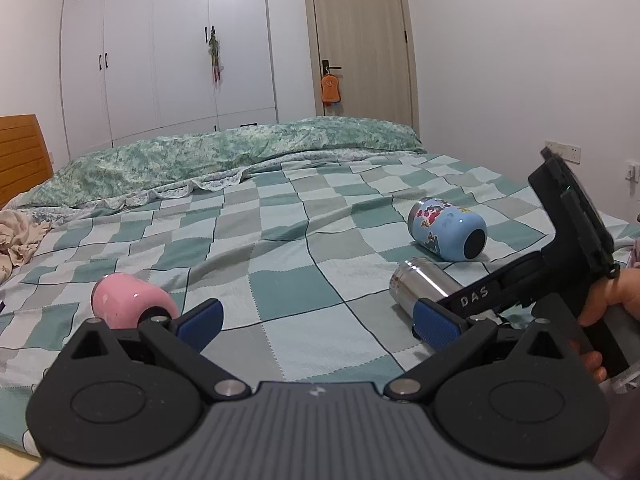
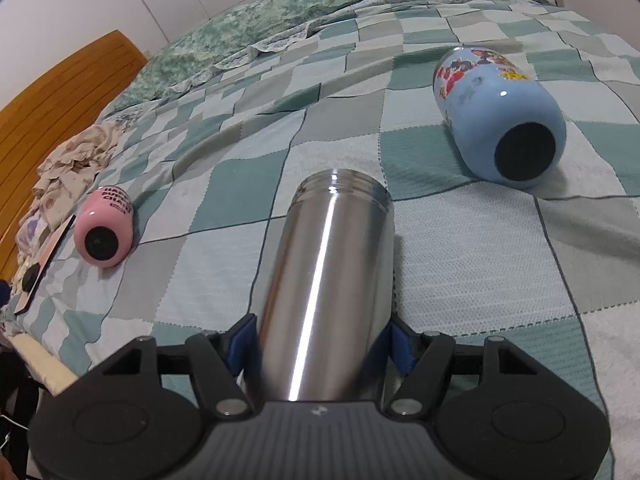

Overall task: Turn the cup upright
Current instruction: 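Grasp the silver bottle with the left tool while the right tool releases it, then rotate the silver bottle opening-up with the left tool and lower it onto the bed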

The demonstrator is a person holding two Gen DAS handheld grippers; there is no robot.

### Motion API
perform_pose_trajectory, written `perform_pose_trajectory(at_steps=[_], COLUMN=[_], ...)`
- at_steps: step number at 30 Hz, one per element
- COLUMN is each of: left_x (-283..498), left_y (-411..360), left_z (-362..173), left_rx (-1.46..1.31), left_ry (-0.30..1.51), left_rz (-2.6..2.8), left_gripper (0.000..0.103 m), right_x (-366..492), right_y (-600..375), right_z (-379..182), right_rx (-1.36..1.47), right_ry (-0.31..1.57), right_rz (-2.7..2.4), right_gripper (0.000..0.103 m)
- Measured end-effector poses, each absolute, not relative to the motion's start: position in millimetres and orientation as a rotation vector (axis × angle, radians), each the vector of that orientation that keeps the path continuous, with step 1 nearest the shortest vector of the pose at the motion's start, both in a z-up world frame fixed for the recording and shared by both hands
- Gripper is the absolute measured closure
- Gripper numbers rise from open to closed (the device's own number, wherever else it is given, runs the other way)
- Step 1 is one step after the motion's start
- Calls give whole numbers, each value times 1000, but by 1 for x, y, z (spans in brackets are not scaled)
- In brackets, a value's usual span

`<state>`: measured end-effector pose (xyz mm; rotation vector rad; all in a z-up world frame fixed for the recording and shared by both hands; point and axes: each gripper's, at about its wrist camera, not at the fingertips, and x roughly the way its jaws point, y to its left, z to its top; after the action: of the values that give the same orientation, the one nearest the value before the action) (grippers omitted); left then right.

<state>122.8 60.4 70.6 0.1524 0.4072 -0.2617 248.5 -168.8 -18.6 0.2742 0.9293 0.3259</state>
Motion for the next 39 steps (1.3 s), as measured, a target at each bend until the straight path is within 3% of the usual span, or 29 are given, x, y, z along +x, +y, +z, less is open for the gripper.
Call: perform_pose_trajectory(at_steps=[3,7,16,30,33,35,39], left_x=[122,125,155,244,261,271,273], left_y=[50,28,-35,-100,-108,-108,-103], left_z=[74,76,63,30,22,17,16], left_rx=[153,174,190,195,181,159,100], left_ry=[417,435,553,860,955,1020,1035], left_rz=[-262,-264,-284,-205,-173,-159,-155], left_gripper=[0,0,0,0,11,34,36], right_x=[244,232,219,238,239,239,234], right_y=[-176,-202,-303,-365,-360,-358,-356], right_z=[-5,12,23,1,-2,-5,-10], right_rx=[258,253,169,117,132,150,169], right_ry=[891,807,614,553,544,541,532], right_rz=[344,378,319,348,371,383,391], right_gripper=[7,2,0,0,0,0,0])
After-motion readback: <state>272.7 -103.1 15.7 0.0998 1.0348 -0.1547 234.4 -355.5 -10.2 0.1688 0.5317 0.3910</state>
